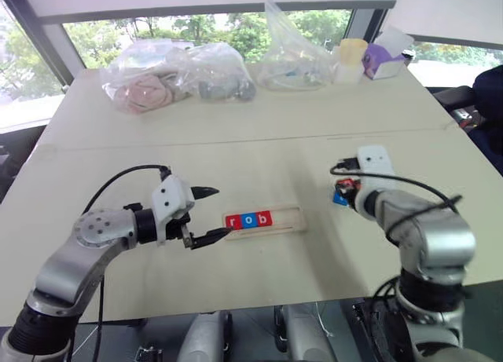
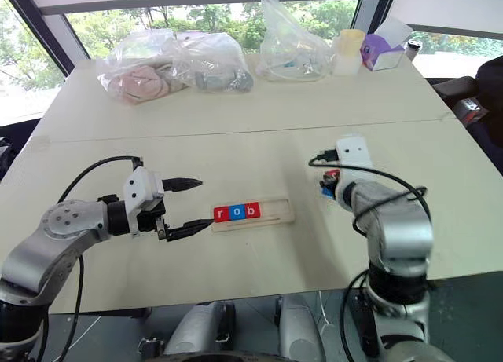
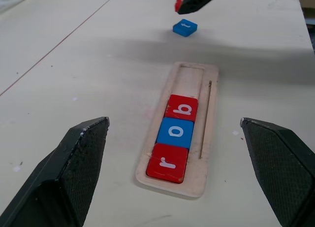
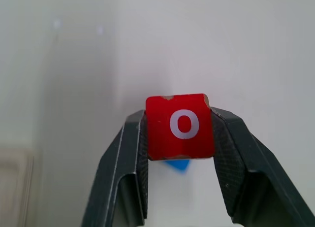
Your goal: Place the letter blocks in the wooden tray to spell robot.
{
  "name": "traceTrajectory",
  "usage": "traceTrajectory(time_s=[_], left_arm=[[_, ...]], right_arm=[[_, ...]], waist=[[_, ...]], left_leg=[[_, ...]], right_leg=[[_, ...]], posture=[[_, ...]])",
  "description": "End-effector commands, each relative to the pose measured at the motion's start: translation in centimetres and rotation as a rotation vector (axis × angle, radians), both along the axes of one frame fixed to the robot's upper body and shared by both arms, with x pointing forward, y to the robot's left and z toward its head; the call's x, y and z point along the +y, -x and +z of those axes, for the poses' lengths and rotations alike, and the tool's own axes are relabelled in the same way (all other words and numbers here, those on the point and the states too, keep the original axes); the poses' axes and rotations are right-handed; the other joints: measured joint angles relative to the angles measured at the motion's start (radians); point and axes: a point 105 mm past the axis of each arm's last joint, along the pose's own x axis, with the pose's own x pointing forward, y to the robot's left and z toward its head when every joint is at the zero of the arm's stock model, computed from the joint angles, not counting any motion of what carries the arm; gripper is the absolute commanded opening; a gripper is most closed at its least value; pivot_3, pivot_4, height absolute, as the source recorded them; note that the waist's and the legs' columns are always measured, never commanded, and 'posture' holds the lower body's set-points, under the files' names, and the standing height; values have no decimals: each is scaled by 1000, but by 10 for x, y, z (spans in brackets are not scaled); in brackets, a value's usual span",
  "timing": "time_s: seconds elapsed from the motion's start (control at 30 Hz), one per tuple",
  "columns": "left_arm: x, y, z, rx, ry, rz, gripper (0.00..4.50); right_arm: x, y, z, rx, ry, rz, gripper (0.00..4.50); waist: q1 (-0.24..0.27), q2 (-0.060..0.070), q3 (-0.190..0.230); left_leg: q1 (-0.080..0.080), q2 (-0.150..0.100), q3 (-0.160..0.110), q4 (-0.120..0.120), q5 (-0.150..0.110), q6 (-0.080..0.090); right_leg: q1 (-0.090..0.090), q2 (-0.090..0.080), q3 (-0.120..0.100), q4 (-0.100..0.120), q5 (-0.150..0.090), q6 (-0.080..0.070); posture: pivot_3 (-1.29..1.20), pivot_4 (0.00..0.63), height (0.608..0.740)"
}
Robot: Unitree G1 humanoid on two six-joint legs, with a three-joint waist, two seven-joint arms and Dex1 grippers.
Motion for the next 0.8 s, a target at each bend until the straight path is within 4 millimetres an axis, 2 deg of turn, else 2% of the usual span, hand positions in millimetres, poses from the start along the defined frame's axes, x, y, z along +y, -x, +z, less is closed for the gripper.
traceTrajectory(time_s=[0.03, 0.2, 0.63, 0.7, 0.73, 0.8], left_arm=[[-4, -1, 8, -43, 6, -32, 4500], [-5, -4, 7, -45, 5, -45, 4500], [0, -5, 12, -63, -5, -22, 4500], [0, -5, 12, -61, -4, -17, 4500], [0, -4, 12, -61, -4, -16, 4500], [1, -4, 12, -60, -3, -11, 4500]], right_arm=[[0, 18, 8, -65, 9, 9, 1193], [1, 38, -13, -16, -8, -29, 1193], [-1, 45, -29, 45, -38, -66, 1193], [-1, 47, -32, 59, -39, -59, 2250], [0, 47, -32, 61, -39, -58, 2455], [-1, 48, -32, 64, -35, -50, 3460]], waist=[[0, 0, 0], [-2, 0, 0], [0, 0, 0], [0, 0, 0], [0, 0, 0], [0, 0, 0]], left_leg=[[0, 0, 0, 0, 0, 0], [0, -1, 1, 1, 0, 0], [0, 0, 1, 1, 0, 0], [0, 0, 1, 1, 0, 0], [0, 0, 1, 1, 0, 0], [0, 0, 1, 1, 0, 0]], right_leg=[[0, 0, 0, 0, 0, 0], [1, -1, 0, -1, -1, 1], [1, -1, 0, -1, -1, 1], [1, -1, 0, -1, -1, 1], [1, -1, 0, -1, -1, 1], [1, -1, 0, -1, -1, 1]], posture=[[0, 150, 725], [0, 150, 725], [0, 150, 725], [0, 150, 725], [0, 150, 725], [0, 150, 725]])
